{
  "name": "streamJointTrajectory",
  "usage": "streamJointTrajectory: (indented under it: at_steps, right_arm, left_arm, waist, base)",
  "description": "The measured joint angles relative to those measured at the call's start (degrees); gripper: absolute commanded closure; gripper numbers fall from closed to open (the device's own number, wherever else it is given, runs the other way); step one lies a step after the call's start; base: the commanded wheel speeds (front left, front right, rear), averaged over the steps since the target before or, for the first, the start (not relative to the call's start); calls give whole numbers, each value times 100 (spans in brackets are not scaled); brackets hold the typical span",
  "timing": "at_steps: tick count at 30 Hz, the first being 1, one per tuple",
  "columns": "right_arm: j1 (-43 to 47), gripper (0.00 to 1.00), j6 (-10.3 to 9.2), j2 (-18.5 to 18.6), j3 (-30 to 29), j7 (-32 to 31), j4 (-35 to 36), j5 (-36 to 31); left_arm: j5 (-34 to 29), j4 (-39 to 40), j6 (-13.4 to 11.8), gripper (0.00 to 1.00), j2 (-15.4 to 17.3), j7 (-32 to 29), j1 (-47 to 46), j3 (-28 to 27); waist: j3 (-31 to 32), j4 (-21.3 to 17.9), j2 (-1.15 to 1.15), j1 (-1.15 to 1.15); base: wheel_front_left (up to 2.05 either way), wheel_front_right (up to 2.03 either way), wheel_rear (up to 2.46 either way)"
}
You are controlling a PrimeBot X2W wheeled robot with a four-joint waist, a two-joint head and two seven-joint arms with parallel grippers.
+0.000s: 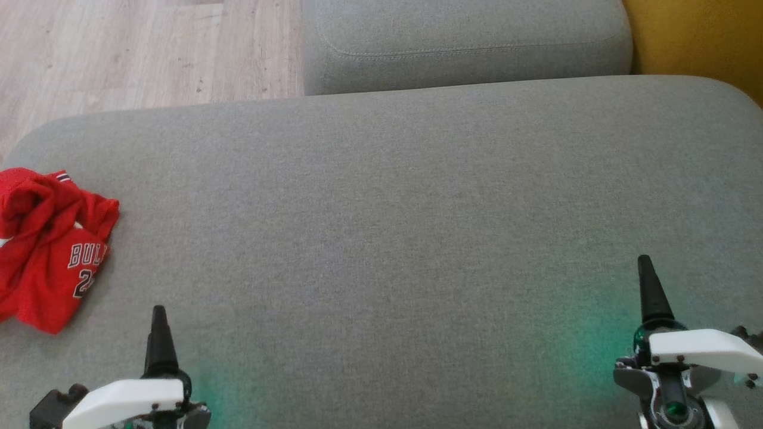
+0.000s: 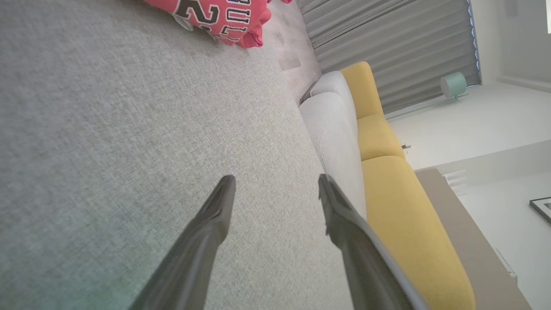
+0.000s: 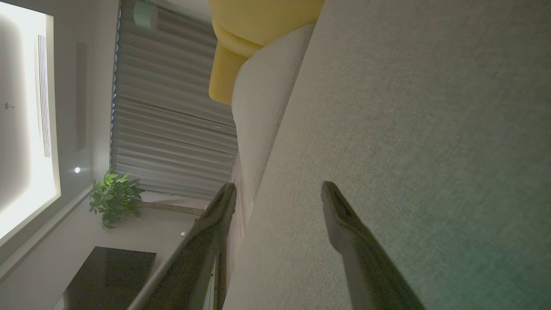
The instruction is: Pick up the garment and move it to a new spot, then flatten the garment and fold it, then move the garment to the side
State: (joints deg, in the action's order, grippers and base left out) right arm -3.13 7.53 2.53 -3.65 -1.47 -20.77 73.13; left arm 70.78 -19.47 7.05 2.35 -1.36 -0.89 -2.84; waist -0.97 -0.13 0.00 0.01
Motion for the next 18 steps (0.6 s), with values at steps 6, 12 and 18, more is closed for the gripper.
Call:
streamJointTrajectory:
  at_steps: [6,12,18]
  right_arm:
    - [-113,0,0,1,108,123,-38,-526]
    - [-123,0,0,2,166,215,-54,-984]
    - [-126,0,0,2,211,300,-65,-1366]
  left_arm:
    - [-558,-1,-1,0,0,102,0,79]
    - [-1007,-3,-7,0,1,203,0,100]
    - [-1396,-8,-60,0,3,296,-1,124]
  waist:
    - [-17,-7,0,0]
    - [-39,-11,0,0]
    - [-57,-17,0,0]
  base:
    - [0,0,0]
    - [0,0,0]
    - [0,0,0]
